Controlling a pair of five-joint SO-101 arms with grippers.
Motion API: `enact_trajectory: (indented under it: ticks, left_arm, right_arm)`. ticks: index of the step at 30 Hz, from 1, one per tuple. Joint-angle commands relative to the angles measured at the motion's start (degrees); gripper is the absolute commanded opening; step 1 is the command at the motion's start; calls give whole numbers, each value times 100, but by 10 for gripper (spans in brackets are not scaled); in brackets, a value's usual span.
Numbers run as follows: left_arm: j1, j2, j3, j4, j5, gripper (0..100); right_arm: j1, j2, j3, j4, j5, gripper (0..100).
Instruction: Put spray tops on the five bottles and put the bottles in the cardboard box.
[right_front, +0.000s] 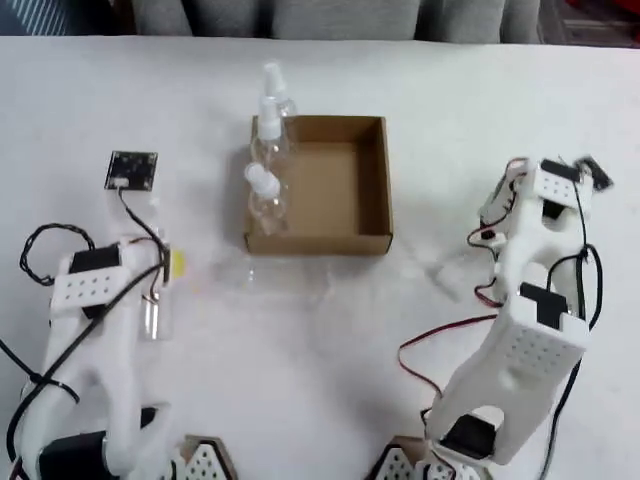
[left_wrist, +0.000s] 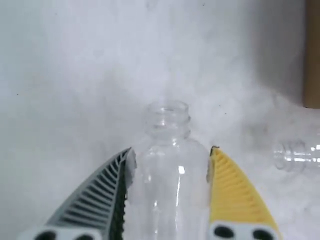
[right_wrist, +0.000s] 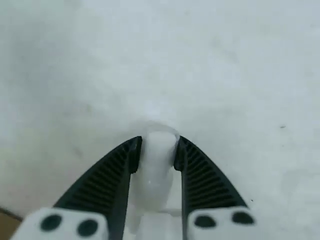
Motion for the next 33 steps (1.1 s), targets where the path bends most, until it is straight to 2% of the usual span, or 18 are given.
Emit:
enact_trajectory:
  ticks: [1, 10, 15, 18, 21, 23, 28, 33]
  left_arm:
    - [66, 4, -202, -185, -79, 20]
    - [66, 4, -185, -185, -88, 20]
    - [66, 4, -185, -185, -88, 20]
    - [66, 4, -185, -185, -88, 20]
    - [66, 4, -185, -185, -88, 20]
    - [66, 4, -185, -185, -88, 20]
    - [31, 4, -185, -185, -88, 20]
    - [57, 4, -185, -193, -88, 20]
  right_arm:
    - [277, -92, -703, 470, 431, 16]
    - [1332, -75, -1908, 752, 2971, 17]
    - [1525, -48, -1908, 1156, 5978, 16]
    - [1596, 127, -1908, 1270, 7112, 16]
    - [1587, 400, -1899, 1121, 7429, 19]
    - [1560, 646, -1934, 989, 7314, 40]
    - [1499, 954, -1943, 585, 6910, 175]
    - [1552, 734, -2031, 690, 6752, 210]
